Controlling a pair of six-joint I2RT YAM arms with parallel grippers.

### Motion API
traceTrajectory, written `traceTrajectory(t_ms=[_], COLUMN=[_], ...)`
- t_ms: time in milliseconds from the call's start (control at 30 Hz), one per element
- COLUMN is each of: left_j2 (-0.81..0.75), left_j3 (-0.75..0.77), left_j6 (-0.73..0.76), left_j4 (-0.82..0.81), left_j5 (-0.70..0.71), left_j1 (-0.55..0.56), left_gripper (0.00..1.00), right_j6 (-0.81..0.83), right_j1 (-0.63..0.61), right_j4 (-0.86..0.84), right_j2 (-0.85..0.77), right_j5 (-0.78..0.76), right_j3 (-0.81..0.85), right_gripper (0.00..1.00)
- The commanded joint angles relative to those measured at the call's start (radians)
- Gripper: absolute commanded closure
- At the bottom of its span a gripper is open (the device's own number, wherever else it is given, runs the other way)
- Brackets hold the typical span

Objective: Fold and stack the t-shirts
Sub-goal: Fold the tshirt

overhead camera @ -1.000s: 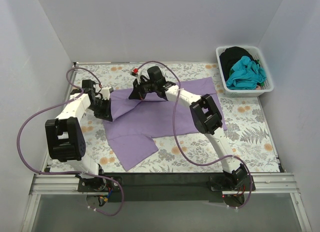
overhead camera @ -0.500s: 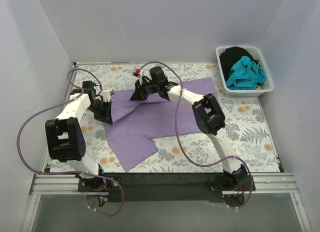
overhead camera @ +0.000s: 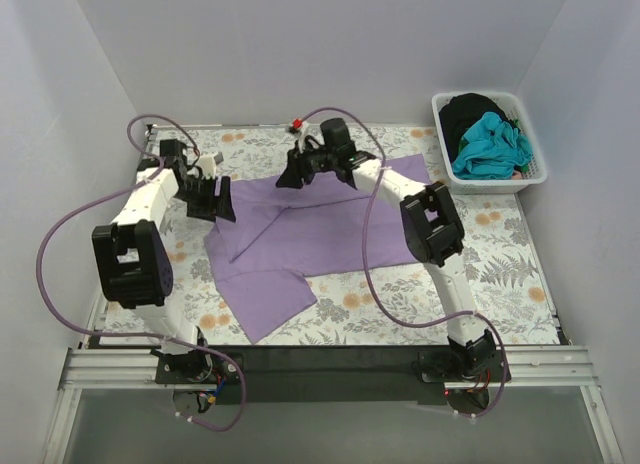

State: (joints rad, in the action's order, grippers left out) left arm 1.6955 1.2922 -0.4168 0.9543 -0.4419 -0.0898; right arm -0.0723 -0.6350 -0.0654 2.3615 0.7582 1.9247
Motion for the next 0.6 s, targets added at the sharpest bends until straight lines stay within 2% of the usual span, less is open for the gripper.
traceTrajectory(t_ms=[0, 100, 233, 300, 367, 467, 567], left_j2=[0.107, 0.217, 0.323, 0.342, 0.357, 0.385, 0.412], left_j3=[0.164, 0.226, 0.297, 0.314, 0.334, 0.360, 0.374], left_j6=[-0.094, -0.143, -0.191, -0.200, -0.198, -0.197, -0.180], left_j4=[-0.069, -0.123, -0.164, -0.175, -0.184, -0.184, -0.177], left_j5=[-0.092, -0.095, -0.115, -0.147, -0.168, -0.185, -0.175], left_j1=[-0.007, -0.004, 0.013, 0.042, 0.065, 0.076, 0.107], left_gripper=[0.36, 0.43, 0.59, 0.59, 0.52, 0.47, 0.47], right_j6=[-0.029, 0.012, 0.069, 0.112, 0.153, 0.206, 0.242], right_j1=[0.135, 0.224, 0.320, 0.339, 0.365, 0.397, 0.435], right_j4=[0.001, 0.045, 0.150, 0.208, 0.240, 0.318, 0.390], right_j2=[-0.120, -0.177, -0.194, -0.197, -0.197, -0.186, -0.177], right_j5=[-0.022, -0.048, -0.059, -0.079, -0.112, -0.154, -0.184], right_j3=[0.005, -0.085, -0.139, -0.156, -0.164, -0.158, -0.148], right_gripper=[0.54, 0.66, 0.93, 0.96, 0.97, 0.96, 0.97])
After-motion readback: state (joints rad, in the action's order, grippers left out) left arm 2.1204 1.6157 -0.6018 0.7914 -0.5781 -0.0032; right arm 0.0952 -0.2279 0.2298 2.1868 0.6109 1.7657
